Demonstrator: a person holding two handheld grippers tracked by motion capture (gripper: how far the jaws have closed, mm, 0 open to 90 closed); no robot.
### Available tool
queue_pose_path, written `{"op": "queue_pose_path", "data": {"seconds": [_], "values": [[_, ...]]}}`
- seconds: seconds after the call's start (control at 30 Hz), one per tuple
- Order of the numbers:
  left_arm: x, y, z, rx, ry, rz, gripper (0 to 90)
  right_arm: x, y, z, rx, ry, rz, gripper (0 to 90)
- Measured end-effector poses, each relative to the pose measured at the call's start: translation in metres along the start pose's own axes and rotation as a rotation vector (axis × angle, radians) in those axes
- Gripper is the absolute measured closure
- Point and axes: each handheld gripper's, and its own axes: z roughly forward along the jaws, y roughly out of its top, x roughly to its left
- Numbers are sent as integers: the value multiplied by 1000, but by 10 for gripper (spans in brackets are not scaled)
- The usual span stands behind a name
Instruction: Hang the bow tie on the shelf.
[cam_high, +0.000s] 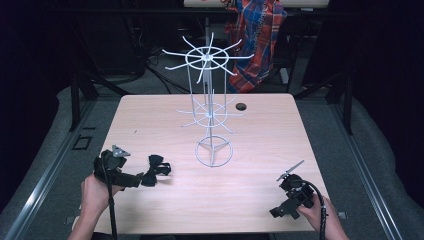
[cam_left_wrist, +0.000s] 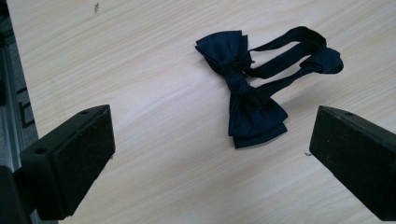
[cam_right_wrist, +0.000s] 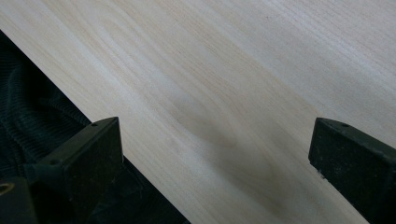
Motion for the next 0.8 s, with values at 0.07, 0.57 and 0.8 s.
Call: {"op": "queue_pose_path", "data": {"seconds": [0.07,0.57,0.8], "values": [[0,0,1,4,-8,10,3,0,0,-1,17,-5,-14,26],[1,-2,6,9,-29,26,2,-1,1,3,45,-4,-30,27],[-1,0,6,-8,-45,67,2,0,1,5,39,10,-22,28]]}}
